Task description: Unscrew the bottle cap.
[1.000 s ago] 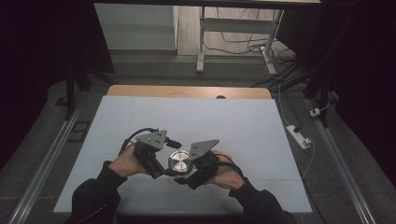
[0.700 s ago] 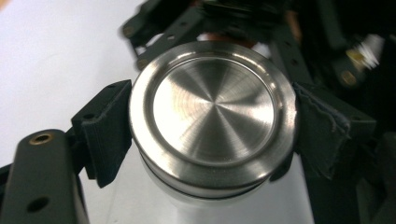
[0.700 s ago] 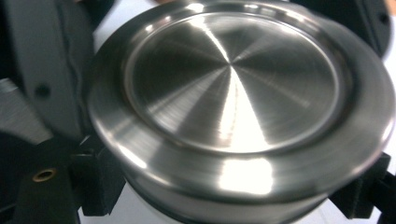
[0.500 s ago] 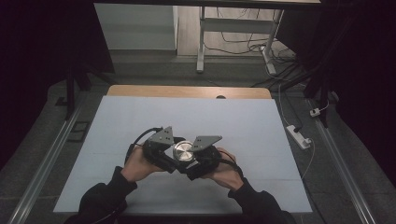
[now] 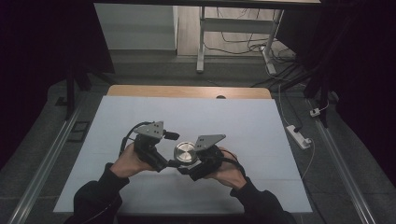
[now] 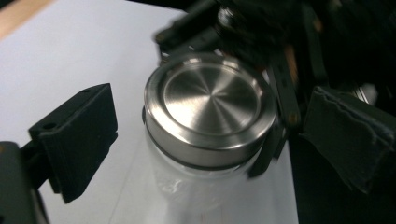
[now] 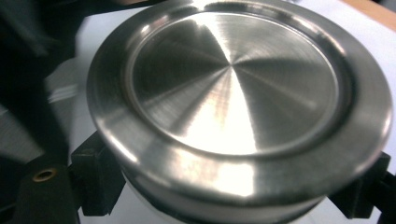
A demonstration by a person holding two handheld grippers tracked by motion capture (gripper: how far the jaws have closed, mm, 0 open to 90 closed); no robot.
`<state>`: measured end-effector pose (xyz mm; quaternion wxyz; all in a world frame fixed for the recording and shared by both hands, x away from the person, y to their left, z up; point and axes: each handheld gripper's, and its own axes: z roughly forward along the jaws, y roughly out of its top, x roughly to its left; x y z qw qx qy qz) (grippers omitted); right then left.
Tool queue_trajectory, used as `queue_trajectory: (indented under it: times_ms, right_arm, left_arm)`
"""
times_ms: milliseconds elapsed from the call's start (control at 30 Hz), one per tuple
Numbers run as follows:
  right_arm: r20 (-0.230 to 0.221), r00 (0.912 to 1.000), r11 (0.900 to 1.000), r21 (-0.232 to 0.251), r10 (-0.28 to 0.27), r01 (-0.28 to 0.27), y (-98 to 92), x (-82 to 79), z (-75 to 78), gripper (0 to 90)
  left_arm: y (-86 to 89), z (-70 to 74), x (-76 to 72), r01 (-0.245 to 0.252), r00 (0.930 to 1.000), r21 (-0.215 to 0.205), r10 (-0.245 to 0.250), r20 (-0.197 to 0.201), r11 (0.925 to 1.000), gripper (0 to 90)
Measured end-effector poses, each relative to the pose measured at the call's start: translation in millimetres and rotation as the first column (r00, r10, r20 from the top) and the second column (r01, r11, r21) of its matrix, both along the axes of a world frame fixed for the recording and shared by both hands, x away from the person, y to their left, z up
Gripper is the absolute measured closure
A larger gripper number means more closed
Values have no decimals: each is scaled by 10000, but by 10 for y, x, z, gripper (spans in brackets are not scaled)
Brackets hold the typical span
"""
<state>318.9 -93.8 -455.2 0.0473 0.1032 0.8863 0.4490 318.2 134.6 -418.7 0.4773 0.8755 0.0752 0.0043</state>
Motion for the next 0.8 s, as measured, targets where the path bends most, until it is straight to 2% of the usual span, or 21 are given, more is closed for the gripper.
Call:
queue_trajectory:
  times_ms: [67, 133, 200, 233, 267, 333, 367, 400, 433, 467, 500, 600, 633, 667, 700, 733, 800]
  right_arm:
    - [-49, 9982, 9982, -54, 597, -597, 37, -58, 4, 146]
    - [-35, 9941, 9941, -85, 1083, -1083, 73, -103, 4, 146]
    - [52, 9906, 9904, -191, 1368, -1366, 103, -145, 6, 146]
    - [88, 9901, 9899, -227, 1404, -1401, 120, -167, 9, 146]
    - [88, 9901, 9899, -227, 1404, -1401, 120, -167, 9, 146]
    - [193, 9921, 9919, -290, 1239, -1233, 113, -160, 14, 146]
    - [253, 9961, 9962, -258, 841, -835, 94, -125, 15, 146]
    - [253, 9961, 9962, -258, 841, -835, 94, -125, 15, 146]
    - [323, 9991, 9993, -281, 263, -254, 81, -94, 16, 146]
    - [400, 9992, 9996, -290, -15, 27, 72, -73, 11, 146]
    - [400, 9992, 9996, -290, -15, 27, 72, -73, 11, 146]
    - [412, 9949, 9953, -250, -923, 934, 49, -22, -7, 146]
    - [428, 9899, 9905, -216, -1348, 1358, 34, 3, -18, 146]
    - [428, 9899, 9905, -216, -1348, 1358, 34, 3, -18, 146]
    - [395, 9866, 9871, -155, -1584, 1591, 26, 18, -27, 146]
    - [395, 9866, 9871, -155, -1584, 1591, 26, 18, -27, 146]
    - [314, 9822, 9825, -109, -1854, 1859, 28, 24, -29, 146]
  left_arm:
    - [-5, -20, -23, 523, 9986, 139, -525, 113, 9985, 55]
    - [-30, -42, -49, 1112, 9937, 237, -1116, 141, 9935, 83]
    - [-59, -57, -79, 1342, 9900, 411, -1358, 388, 9901, 129]
    - [-71, -63, -88, 1448, 9881, 432, -1467, 459, 9885, 187]
    - [-81, -65, -101, 1369, 9883, 441, -1394, 615, 9896, 187]
    - [-99, -61, -104, 952, 9929, 443, -980, 681, 9945, 190]
    - [-112, -59, -100, 628, 9957, 427, -655, 658, 9971, 192]
    - [-129, -59, -94, 268, 9976, 418, -294, 623, 9988, 192]
    - [-151, -61, -87, -130, 9982, 403, 106, 586, 9991, 192]
    - [-176, -61, -80, -530, 9971, 433, 505, 569, 9977, 192]
    - [-207, -65, -82, -992, 9937, 432, 967, 574, 9941, 192]
    - [-294, -77, -84, -2134, 9758, 433, 2108, 588, 9760, 193]
    - [-317, -82, -88, -2408, 9694, 413, 2383, 588, 9697, 193]
    - [-334, -86, -90, -2609, 9642, 401, 2583, 603, 9645, 193]
    - [-345, -92, -91, -2756, 9601, 354, 2733, 584, 9606, 194]
    - [-347, -96, -85, -2843, 9578, 313, 2824, 528, 9582, 194]
    - [-342, -111, -61, -3099, 9506, 121, 3096, 206, 9507, 193]
